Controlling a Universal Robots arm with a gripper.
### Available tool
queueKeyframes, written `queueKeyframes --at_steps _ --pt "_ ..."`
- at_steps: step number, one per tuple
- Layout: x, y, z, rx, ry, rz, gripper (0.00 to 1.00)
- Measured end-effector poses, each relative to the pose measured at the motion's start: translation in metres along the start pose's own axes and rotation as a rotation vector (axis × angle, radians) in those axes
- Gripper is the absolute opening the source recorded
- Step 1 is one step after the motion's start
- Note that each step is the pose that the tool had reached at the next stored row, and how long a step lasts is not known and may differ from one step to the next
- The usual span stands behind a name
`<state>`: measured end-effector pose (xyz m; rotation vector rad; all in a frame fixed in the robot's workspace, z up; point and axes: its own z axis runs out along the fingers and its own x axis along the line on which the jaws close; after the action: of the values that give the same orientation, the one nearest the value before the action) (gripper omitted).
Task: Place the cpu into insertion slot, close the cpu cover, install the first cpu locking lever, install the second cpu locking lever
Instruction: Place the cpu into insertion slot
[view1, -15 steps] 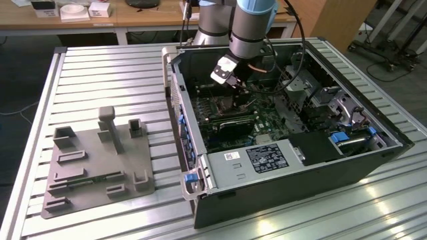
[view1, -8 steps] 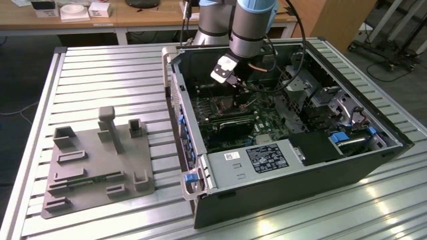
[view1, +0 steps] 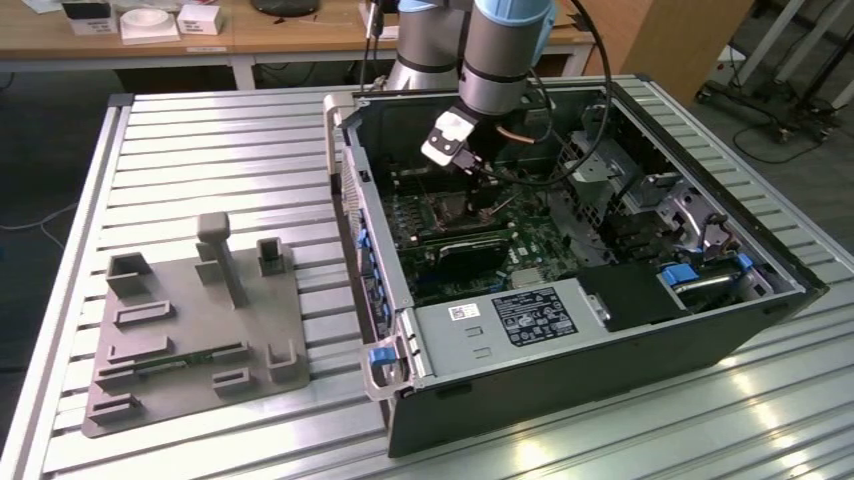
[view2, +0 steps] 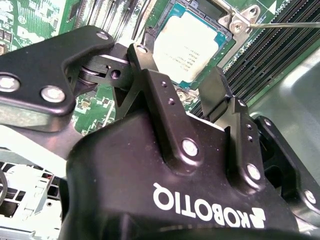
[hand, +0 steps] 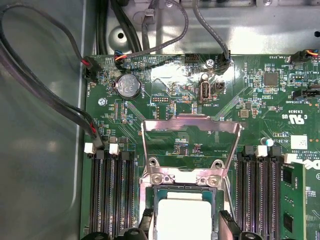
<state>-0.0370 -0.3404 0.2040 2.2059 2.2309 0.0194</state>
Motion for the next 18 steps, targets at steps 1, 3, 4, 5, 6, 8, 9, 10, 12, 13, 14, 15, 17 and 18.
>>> queueKeyframes --at_steps 1,3,4,5,6,8,9,10,12,13,14,15,17,18 --pt "-0.0001 0.0000 -0.0006 0.0001 -0.0002 0.000 0.62" --pt "0.0000 0.0000 -0.0021 -0.0001 0.0002 0.000 0.62" --pt "0.0001 0.0001 -0.0030 -0.0001 0.0003 0.000 0.62" --pt "0.0001 0.0001 -0.0039 -0.0002 0.0003 0.000 0.62" --pt "0.0000 0.0001 -0.0072 0.0000 -0.0001 -0.019 0.62" --pt "0.0001 0.0001 -0.0095 -0.0001 0.0001 -0.020 0.62" --pt "0.0001 0.0001 -0.0103 0.0000 0.0001 -0.021 0.62" --pt "0.0001 0.0001 -0.0105 0.0000 0.0001 -0.021 0.60" --pt "0.0001 0.0002 -0.0105 -0.0002 0.0004 -0.021 0.54" --pt "0.0001 0.0002 -0.0105 -0.0002 0.0004 -0.021 0.47" --pt "0.0001 0.0002 -0.0106 -0.0001 0.0002 -0.021 0.47" --pt "0.0001 0.0002 -0.0107 0.0000 0.0001 -0.021 0.42" --pt "0.0001 0.0002 -0.0107 0.0000 0.0002 -0.021 0.30" --pt "0.0001 0.0002 -0.0108 0.0000 0.0001 -0.021 0.30"
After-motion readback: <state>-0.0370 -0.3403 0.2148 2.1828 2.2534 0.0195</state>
